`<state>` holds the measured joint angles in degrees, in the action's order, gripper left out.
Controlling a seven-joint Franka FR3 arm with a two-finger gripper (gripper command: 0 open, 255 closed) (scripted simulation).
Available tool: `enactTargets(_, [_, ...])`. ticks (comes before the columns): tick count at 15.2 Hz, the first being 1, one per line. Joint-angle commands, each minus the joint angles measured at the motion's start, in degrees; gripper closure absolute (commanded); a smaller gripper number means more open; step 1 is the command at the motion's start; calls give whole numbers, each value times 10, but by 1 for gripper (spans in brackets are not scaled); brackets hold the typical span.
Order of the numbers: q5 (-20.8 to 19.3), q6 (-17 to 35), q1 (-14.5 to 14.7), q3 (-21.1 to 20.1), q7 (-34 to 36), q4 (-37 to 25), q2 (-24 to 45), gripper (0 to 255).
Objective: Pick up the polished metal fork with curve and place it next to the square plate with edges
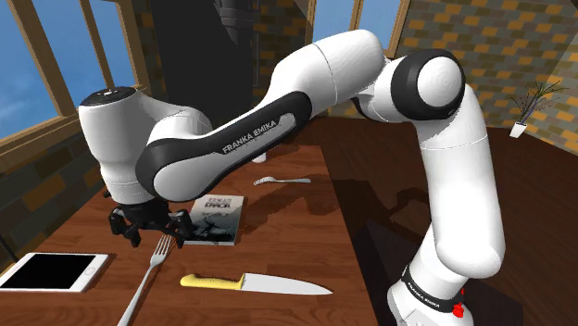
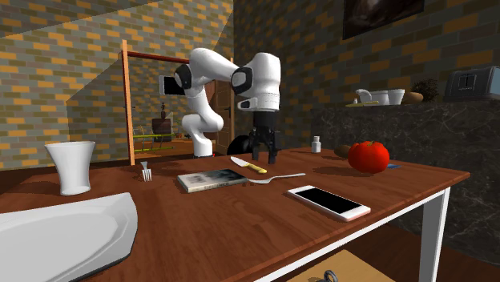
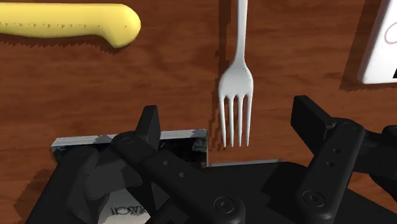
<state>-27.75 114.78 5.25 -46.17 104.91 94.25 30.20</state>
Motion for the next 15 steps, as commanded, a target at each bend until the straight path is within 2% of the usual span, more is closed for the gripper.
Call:
enactTargets(1, [-21,-14,36,21,24,-51,46,0])
enactTargets(9, [-41,27,41,37,36,-31,71,0])
enactTargets(15, [-41,27,41,37,36,-31,71,0])
